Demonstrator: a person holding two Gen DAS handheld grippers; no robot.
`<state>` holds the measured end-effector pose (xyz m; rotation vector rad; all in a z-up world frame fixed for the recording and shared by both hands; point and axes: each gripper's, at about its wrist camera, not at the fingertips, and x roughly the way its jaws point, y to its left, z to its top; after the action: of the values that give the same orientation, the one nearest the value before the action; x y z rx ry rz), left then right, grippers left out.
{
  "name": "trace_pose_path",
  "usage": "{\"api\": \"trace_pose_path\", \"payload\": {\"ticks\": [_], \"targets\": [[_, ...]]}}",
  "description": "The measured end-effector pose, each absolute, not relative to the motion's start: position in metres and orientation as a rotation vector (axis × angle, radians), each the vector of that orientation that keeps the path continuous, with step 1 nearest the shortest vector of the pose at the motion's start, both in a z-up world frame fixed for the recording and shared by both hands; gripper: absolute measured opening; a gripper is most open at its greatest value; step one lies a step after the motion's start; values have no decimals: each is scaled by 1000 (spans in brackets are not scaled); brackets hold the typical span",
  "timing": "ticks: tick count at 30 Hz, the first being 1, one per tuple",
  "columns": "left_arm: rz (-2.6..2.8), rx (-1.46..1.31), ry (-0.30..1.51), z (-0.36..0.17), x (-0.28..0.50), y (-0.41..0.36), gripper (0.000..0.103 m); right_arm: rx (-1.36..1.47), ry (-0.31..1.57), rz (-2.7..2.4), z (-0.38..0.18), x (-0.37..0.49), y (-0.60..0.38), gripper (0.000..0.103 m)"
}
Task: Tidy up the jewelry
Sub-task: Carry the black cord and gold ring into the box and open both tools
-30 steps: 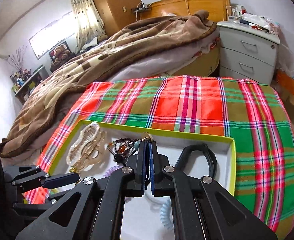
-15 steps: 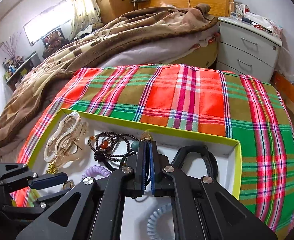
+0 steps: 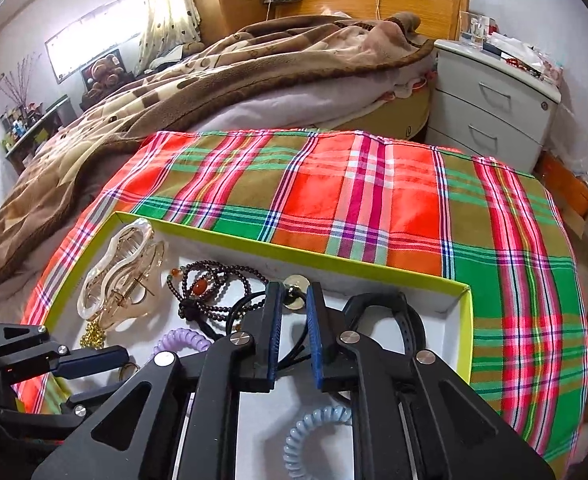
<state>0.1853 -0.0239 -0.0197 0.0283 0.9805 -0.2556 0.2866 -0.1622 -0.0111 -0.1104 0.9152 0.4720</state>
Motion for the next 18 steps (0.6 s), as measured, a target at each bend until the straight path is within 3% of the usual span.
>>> {"api": "trace_pose_path", "payload": {"ticks": [7, 9, 11, 18], "targets": [[-252, 26, 975, -17, 184, -25, 30, -116, 904, 470, -9, 283, -161, 17], [-254, 24, 974, -17, 183, -25, 32, -119, 903, 470, -8, 281, -160, 20], [-251, 22, 974, -17, 183, -24, 34, -118, 897, 472, -7, 279, -160, 30], [-246, 16, 954, -10, 177, -25, 40, -108, 871, 467, 0, 270, -161, 32]]}}
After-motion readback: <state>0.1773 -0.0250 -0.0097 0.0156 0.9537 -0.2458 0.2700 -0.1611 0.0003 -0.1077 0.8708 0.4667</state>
